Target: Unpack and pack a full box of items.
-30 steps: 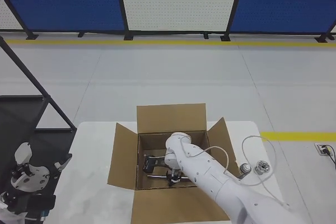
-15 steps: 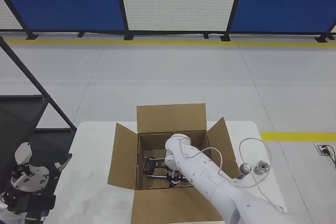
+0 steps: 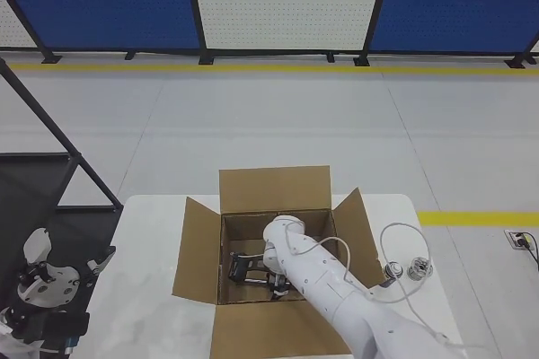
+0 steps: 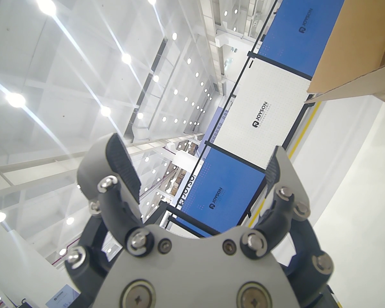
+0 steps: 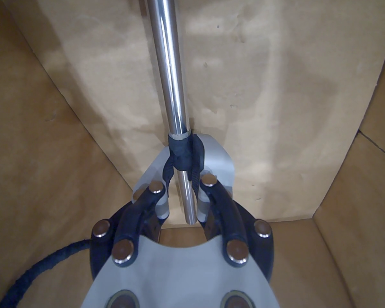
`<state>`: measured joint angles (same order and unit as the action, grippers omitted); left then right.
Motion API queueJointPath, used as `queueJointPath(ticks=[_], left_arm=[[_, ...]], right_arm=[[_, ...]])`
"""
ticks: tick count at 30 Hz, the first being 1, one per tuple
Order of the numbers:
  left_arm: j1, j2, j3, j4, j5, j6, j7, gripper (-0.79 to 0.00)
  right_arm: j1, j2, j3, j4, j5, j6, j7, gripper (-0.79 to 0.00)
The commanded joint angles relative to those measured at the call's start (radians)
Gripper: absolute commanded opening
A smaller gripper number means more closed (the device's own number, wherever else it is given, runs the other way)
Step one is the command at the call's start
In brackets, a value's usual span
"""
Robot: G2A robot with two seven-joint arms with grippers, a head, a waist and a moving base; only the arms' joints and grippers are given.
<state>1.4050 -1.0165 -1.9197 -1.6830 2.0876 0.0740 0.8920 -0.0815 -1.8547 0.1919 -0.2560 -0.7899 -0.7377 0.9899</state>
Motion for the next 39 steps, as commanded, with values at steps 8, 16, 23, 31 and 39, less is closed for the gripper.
queueJointPath(ticks=[8, 16, 23, 31, 39], left_arm=[[0.0, 0.0, 0.0, 0.0, 0.0, 0.0, 0.0, 0.0], [0.0, 0.0, 0.0, 0.0, 0.0, 0.0, 0.0, 0.0], [0.0, 0.0, 0.0, 0.0, 0.0, 0.0, 0.0, 0.0], [0.0, 0.0, 0.0, 0.0, 0.0, 0.0, 0.0, 0.0], [0.0, 0.0, 0.0, 0.0, 0.0, 0.0, 0.0, 0.0]], right_arm=[[0.02, -0.008, 0.014, 0.034, -0.009, -0.015, -0.04, -0.785], [0.05, 0.003, 0.027, 0.053, -0.028, -0.006, -0.101, -0.785], [0.068, 0.023, 0.035, 0.05, -0.054, 0.0, -0.138, -0.785], [0.043, 0.037, 0.056, 0.059, -0.03, 0.015, -0.066, -0.785], [0.028, 0.045, 0.073, 0.046, -0.014, 0.023, -0.016, -0.714]])
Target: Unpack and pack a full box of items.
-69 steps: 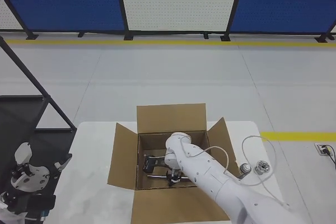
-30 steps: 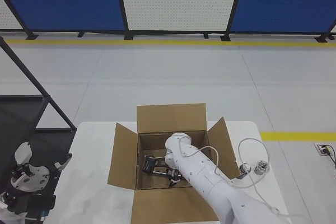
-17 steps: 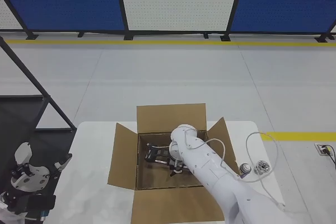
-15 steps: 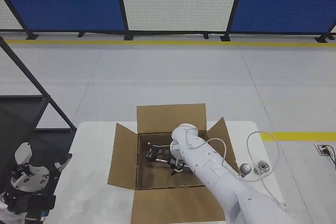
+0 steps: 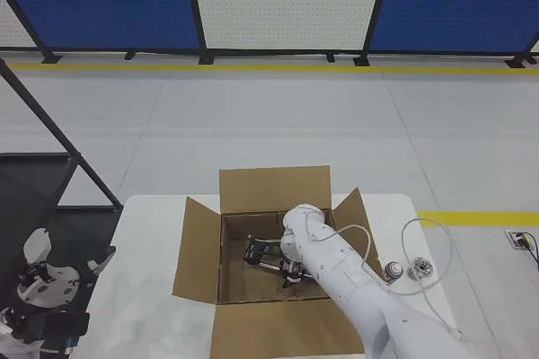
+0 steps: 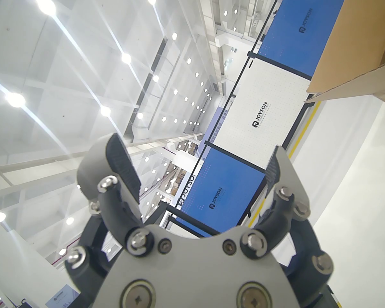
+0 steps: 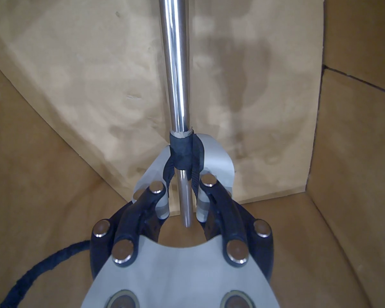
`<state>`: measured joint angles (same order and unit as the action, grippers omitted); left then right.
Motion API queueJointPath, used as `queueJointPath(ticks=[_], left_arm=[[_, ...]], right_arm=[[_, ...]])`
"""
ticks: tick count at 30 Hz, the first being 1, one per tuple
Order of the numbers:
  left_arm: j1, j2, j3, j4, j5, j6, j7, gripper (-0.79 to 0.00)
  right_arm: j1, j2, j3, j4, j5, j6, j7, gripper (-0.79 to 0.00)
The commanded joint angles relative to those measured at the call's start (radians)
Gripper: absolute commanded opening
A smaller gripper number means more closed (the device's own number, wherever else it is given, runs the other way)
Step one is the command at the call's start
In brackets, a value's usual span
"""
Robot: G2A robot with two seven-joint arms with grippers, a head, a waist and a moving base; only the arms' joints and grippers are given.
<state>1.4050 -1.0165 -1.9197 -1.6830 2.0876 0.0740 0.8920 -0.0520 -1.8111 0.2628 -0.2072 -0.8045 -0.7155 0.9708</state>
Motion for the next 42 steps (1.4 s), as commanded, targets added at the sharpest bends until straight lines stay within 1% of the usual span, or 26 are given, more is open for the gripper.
queueJointPath(ticks=[1, 2, 9, 14, 20, 21, 22, 23, 24, 42], left_arm=[[0.0, 0.0, 0.0, 0.0, 0.0, 0.0, 0.0, 0.0], [0.0, 0.0, 0.0, 0.0, 0.0, 0.0, 0.0, 0.0], [0.0, 0.0, 0.0, 0.0, 0.0, 0.0, 0.0, 0.0], [0.0, 0.0, 0.0, 0.0, 0.0, 0.0, 0.0, 0.0], [0.0, 0.0, 0.0, 0.0, 0.0, 0.0, 0.0, 0.0], [0.0, 0.0, 0.0, 0.0, 0.0, 0.0, 0.0, 0.0], [0.0, 0.0, 0.0, 0.0, 0.0, 0.0, 0.0, 0.0], [0.0, 0.0, 0.0, 0.0, 0.0, 0.0, 0.0, 0.0], [0.0, 0.0, 0.0, 0.0, 0.0, 0.0, 0.0, 0.0], [0.0, 0.0, 0.0, 0.0, 0.0, 0.0, 0.0, 0.0]], right_arm=[[-0.002, 0.002, 0.003, -0.006, 0.001, 0.001, 0.005, -0.69], [-0.004, 0.003, 0.005, -0.009, 0.0, 0.002, 0.007, -0.646], [-0.016, 0.009, 0.014, -0.017, -0.002, 0.005, 0.021, -0.656], [-0.023, 0.013, 0.019, -0.026, -0.007, 0.004, 0.021, -0.64], [-0.029, 0.015, 0.022, -0.035, -0.018, 0.006, 0.025, -0.594], [-0.03, 0.015, 0.023, -0.036, -0.02, 0.006, 0.027, -0.597], [-0.03, 0.015, 0.024, -0.036, -0.022, 0.006, 0.028, -0.637], [-0.031, 0.016, 0.025, -0.037, -0.023, 0.006, 0.028, -0.736], [-0.031, 0.016, 0.026, -0.037, -0.023, 0.007, 0.029, -0.785], [-0.03, 0.017, 0.03, -0.039, -0.027, 0.009, 0.026, -0.785]])
